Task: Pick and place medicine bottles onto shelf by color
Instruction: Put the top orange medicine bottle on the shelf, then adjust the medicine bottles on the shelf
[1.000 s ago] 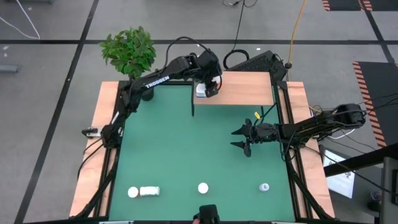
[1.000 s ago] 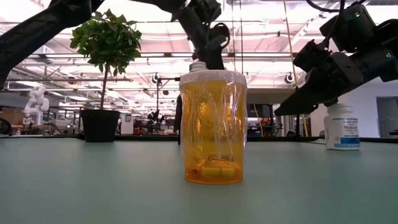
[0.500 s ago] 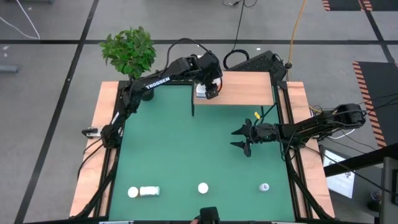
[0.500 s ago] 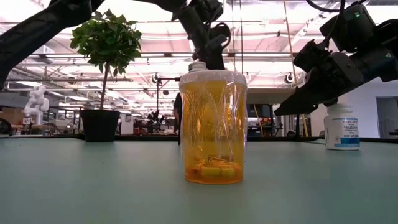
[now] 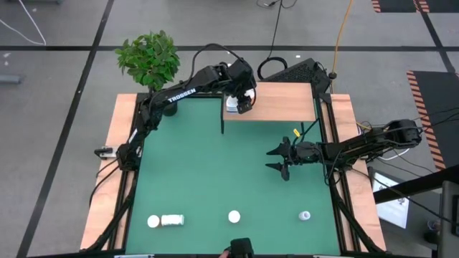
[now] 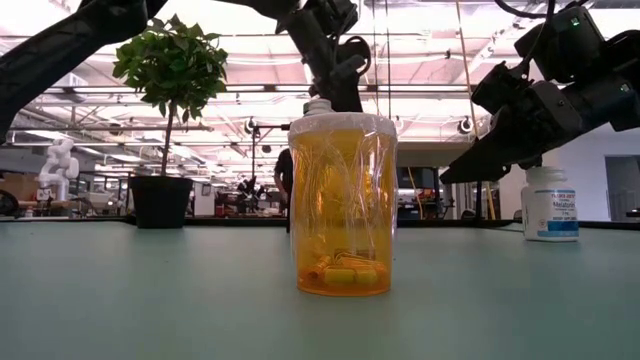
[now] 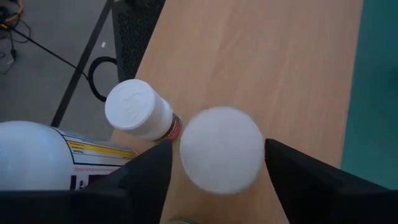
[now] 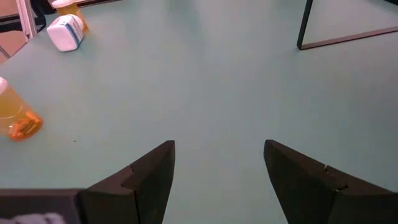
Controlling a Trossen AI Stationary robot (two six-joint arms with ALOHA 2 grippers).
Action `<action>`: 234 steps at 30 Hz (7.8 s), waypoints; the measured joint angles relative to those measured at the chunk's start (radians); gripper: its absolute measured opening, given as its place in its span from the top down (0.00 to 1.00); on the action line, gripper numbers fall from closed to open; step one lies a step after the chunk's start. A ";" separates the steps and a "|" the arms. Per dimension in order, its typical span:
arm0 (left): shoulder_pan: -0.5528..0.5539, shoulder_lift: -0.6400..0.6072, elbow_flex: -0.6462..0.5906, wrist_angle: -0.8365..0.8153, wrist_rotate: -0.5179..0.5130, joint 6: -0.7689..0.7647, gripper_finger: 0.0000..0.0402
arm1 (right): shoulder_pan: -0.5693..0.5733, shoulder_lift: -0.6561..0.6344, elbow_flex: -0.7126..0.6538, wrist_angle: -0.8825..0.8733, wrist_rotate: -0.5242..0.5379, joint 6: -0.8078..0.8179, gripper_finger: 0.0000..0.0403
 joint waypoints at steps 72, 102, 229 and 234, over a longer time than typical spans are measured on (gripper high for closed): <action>-0.178 -0.960 -1.385 0.691 -0.248 -0.237 0.53 | -0.475 0.412 0.566 0.082 0.082 -0.598 0.93; -0.215 -0.959 -1.562 0.886 -0.299 -0.253 0.54 | -0.667 0.353 1.112 -0.487 -0.039 -0.671 0.93; 0.112 -0.667 -1.527 1.542 0.008 -0.088 0.99 | -0.151 -0.191 0.524 -0.619 0.291 -0.463 0.98; 0.109 -0.629 -1.527 1.557 0.008 -0.106 0.99 | -0.151 -0.191 0.525 -0.611 0.291 -0.462 0.98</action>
